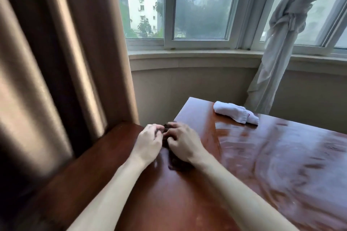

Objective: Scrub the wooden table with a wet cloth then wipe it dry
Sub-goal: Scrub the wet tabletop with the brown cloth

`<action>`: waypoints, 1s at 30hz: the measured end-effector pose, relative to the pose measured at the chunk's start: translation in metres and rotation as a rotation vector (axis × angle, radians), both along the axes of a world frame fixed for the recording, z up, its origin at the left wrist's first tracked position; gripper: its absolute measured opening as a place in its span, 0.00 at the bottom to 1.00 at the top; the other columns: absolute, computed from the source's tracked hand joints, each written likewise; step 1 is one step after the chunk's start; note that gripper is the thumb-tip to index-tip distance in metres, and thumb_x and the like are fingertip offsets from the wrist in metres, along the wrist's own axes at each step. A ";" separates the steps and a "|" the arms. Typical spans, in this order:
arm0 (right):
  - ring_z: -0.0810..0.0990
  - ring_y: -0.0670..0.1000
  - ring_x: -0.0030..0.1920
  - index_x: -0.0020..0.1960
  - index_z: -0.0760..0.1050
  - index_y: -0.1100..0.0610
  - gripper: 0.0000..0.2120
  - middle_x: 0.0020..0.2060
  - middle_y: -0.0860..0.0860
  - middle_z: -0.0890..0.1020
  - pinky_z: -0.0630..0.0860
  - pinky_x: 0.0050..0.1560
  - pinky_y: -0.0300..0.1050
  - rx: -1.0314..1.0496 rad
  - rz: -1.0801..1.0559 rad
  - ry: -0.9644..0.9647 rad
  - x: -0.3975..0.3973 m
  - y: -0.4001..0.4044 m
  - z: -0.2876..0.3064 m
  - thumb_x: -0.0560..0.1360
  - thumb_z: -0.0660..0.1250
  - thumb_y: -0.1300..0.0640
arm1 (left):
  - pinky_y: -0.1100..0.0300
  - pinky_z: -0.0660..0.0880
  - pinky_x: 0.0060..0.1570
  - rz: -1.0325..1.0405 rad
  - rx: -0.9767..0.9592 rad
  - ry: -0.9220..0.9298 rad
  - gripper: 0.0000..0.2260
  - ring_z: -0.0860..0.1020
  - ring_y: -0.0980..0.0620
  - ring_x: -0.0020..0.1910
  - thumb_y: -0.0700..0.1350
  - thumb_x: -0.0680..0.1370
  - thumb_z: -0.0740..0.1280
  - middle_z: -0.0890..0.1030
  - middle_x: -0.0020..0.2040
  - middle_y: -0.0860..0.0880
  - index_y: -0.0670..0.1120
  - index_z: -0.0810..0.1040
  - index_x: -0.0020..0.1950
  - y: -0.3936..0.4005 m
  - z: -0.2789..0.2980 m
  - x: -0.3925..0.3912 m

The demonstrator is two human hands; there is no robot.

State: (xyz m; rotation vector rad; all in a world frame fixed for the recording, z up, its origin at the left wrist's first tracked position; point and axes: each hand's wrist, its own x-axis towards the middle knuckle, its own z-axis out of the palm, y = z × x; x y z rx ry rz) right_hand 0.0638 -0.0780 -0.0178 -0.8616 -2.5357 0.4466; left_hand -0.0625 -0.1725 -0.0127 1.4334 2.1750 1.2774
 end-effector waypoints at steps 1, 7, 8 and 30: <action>0.72 0.49 0.71 0.55 0.86 0.45 0.21 0.69 0.42 0.77 0.74 0.66 0.48 0.008 0.039 0.019 0.004 -0.030 -0.001 0.71 0.58 0.52 | 0.71 0.67 0.57 -0.009 0.000 0.024 0.11 0.78 0.51 0.58 0.37 0.81 0.62 0.81 0.58 0.47 0.44 0.82 0.59 -0.014 0.007 -0.002; 0.67 0.38 0.73 0.56 0.84 0.38 0.23 0.70 0.33 0.74 0.70 0.70 0.41 -0.093 0.233 0.045 0.035 -0.122 -0.005 0.70 0.55 0.49 | 0.80 0.64 0.47 -0.025 -0.010 0.130 0.12 0.78 0.56 0.51 0.38 0.82 0.61 0.81 0.54 0.52 0.47 0.82 0.58 -0.115 0.029 -0.007; 0.71 0.39 0.71 0.55 0.84 0.38 0.21 0.69 0.33 0.74 0.72 0.69 0.44 -0.104 0.206 0.050 0.034 -0.117 -0.001 0.71 0.57 0.50 | 0.80 0.64 0.48 -0.026 -0.020 0.144 0.11 0.78 0.57 0.52 0.39 0.82 0.62 0.81 0.54 0.53 0.47 0.82 0.58 -0.132 0.026 -0.006; 0.79 0.58 0.55 0.50 0.85 0.53 0.13 0.56 0.51 0.82 0.78 0.53 0.51 0.264 0.085 -0.064 0.024 -0.207 -0.014 0.71 0.64 0.56 | 0.53 0.76 0.57 0.152 0.010 0.169 0.14 0.80 0.53 0.52 0.35 0.76 0.62 0.80 0.54 0.53 0.49 0.81 0.55 -0.235 -0.027 0.018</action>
